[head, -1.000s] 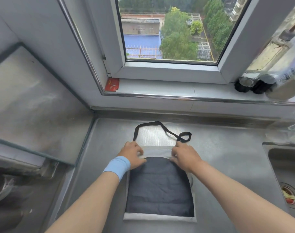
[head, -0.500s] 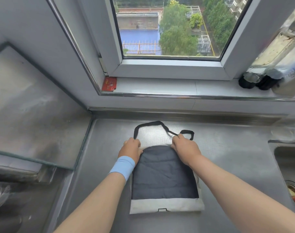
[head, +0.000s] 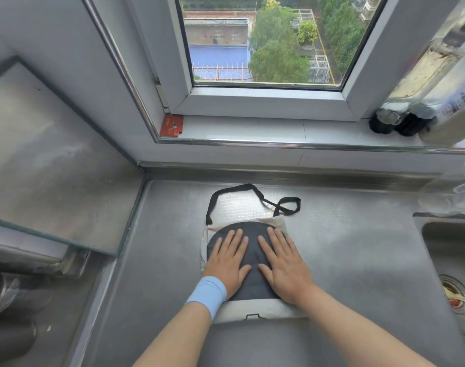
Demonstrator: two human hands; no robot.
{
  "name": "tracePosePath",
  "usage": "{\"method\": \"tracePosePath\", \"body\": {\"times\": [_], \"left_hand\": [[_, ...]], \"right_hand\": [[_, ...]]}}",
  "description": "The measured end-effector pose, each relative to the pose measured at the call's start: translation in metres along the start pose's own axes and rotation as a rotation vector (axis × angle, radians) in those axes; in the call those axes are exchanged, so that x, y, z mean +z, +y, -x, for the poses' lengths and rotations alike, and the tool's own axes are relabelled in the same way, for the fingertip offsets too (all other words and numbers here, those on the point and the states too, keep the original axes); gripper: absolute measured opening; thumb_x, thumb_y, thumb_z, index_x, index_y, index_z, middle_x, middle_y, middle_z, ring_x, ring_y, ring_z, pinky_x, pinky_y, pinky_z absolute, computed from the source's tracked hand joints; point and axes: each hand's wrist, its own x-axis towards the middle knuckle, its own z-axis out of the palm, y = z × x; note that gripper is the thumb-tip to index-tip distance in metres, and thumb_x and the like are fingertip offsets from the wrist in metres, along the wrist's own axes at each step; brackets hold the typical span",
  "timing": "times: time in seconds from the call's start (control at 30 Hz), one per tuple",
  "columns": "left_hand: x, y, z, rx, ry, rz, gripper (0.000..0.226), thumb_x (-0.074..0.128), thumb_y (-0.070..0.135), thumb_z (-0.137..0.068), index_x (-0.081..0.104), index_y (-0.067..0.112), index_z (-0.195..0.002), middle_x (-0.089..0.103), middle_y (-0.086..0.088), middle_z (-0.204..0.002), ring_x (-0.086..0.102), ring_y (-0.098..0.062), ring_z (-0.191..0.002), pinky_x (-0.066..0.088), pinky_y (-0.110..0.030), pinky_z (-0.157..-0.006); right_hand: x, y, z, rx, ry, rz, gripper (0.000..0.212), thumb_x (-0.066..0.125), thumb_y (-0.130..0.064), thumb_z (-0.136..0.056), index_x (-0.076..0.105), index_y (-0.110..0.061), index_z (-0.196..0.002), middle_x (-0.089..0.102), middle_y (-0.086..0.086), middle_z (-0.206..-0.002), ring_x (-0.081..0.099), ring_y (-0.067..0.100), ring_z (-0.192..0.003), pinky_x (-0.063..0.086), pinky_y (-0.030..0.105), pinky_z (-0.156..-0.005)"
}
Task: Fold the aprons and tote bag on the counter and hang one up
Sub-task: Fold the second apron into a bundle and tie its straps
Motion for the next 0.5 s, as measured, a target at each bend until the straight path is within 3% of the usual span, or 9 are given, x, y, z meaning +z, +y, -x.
{"method": "tracePosePath", "body": {"times": [0.13,0.2,0.27,0.33,0.4,0.43,0.5], "left_hand": [[0.003,-0.018,0.025,-0.044,0.0,-0.088,0.068,0.037,0.053,-0.085,0.05,0.015,-0.14,0.042,-0.009,-0.15,0.042,-0.027,-0.137,0.022,-0.045,-0.112],[-0.003,-0.019,0.035,-0.071,0.018,-0.088,0.061,0.055,0.047,-0.086,0.05,0.017,-0.139,0.042,-0.008,-0.15,0.042,-0.029,-0.137,0.031,-0.045,-0.113],[-0.008,-0.016,0.043,-0.025,0.052,-0.039,0.055,0.072,0.025,-0.076,0.057,0.022,-0.129,0.048,-0.003,-0.139,0.051,-0.029,-0.124,0.044,-0.039,-0.1],[-0.013,-0.011,0.045,0.044,0.024,-0.014,0.048,0.059,0.01,-0.077,0.052,0.024,-0.123,0.045,-0.001,-0.128,0.047,-0.027,-0.114,0.041,-0.034,-0.094],[-0.016,-0.008,0.044,0.025,0.0,0.028,0.038,0.05,0.023,-0.087,0.048,0.025,-0.125,0.043,0.0,-0.127,0.041,-0.027,-0.113,0.035,-0.033,-0.097],[-0.019,0.009,0.087,-0.005,0.022,0.049,0.041,0.049,0.037,-0.087,0.047,0.025,-0.126,0.042,0.001,-0.128,0.039,-0.026,-0.114,0.034,-0.032,-0.1],[-0.016,0.011,0.09,0.017,-0.008,0.087,0.068,0.052,0.063,-0.077,0.042,0.026,-0.133,0.039,0.003,-0.131,0.035,-0.023,-0.118,0.032,-0.033,-0.105]], "right_hand": [[-0.006,0.012,0.014,0.015,-0.032,0.099,0.069,0.03,-0.054,-0.096,0.03,-0.016,-0.154,0.018,0.014,-0.162,0.013,0.027,-0.15,0.013,0.045,-0.118],[-0.015,0.01,0.018,-0.03,0.005,0.138,0.064,0.032,-0.047,-0.095,0.038,-0.014,-0.149,0.026,0.018,-0.159,0.023,0.034,-0.147,0.018,0.048,-0.115],[-0.025,0.0,0.02,-0.145,0.021,0.121,0.055,0.039,-0.044,-0.091,0.051,-0.017,-0.138,0.04,0.017,-0.149,0.041,0.039,-0.135,0.031,0.046,-0.105],[-0.031,-0.006,0.025,-0.267,-0.009,0.044,0.051,0.048,-0.055,-0.083,0.053,-0.024,-0.124,0.046,0.007,-0.133,0.049,0.031,-0.116,0.04,0.041,-0.089],[-0.033,-0.009,0.03,-0.302,-0.136,0.0,0.068,0.046,-0.071,-0.075,0.047,-0.028,-0.128,0.043,0.002,-0.129,0.045,0.025,-0.111,0.041,0.04,-0.084],[-0.042,-0.024,0.072,-0.336,-0.138,0.102,0.076,0.044,-0.073,-0.073,0.043,-0.028,-0.133,0.041,0.002,-0.131,0.044,0.024,-0.113,0.042,0.041,-0.085],[-0.038,-0.022,0.074,-0.311,-0.2,0.138,0.075,0.045,-0.065,-0.076,0.042,-0.023,-0.137,0.041,0.003,-0.137,0.045,0.025,-0.116,0.045,0.041,-0.085]]}}
